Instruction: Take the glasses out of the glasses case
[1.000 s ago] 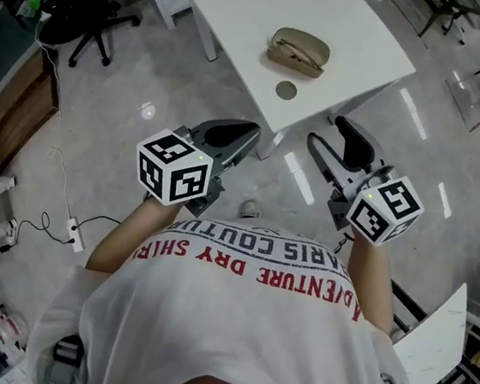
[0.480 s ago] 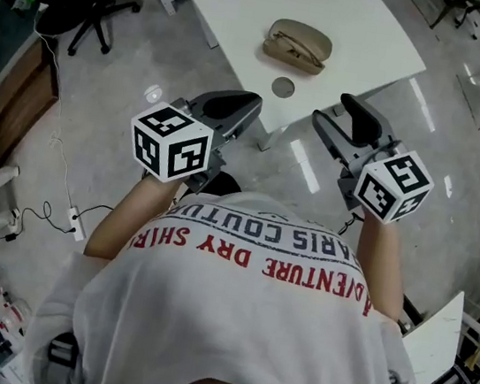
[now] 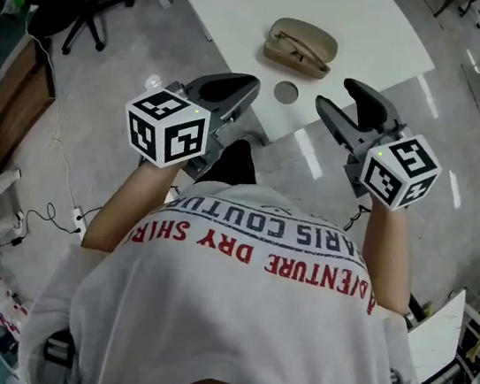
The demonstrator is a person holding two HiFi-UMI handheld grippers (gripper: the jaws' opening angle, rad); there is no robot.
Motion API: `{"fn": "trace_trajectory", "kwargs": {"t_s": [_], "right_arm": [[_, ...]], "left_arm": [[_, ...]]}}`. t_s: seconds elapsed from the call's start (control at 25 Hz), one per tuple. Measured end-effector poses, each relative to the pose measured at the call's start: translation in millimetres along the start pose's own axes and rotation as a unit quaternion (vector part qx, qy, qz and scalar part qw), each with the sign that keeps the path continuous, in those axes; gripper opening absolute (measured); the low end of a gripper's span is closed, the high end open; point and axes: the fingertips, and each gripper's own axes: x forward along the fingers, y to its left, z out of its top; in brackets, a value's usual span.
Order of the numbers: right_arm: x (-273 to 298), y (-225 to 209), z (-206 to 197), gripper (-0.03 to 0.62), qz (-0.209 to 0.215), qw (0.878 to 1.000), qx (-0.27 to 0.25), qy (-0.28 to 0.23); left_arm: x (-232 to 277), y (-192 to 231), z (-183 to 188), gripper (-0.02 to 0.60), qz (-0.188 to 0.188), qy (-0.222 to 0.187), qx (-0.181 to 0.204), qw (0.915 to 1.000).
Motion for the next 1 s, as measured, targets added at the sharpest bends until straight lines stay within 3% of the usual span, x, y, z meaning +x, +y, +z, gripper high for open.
{"fn": "trace_trajectory", "kwargs": {"t_s": [0.48,1.0], "right_arm": [[69.7,-55.5,-3.7,0.259,-0.020,0.998,0.020,0.065],[138.4,-102.8,-44.5,0.249,-0.027,0.986,0.016,0.165]], "left_arm": [[58.2,72.1,30.3,0.038,-0.042,0.060,0.001,0.9973],[102.9,136.0,37.4,0.038,-0.072,0.103,-0.004,0.9921]]}}
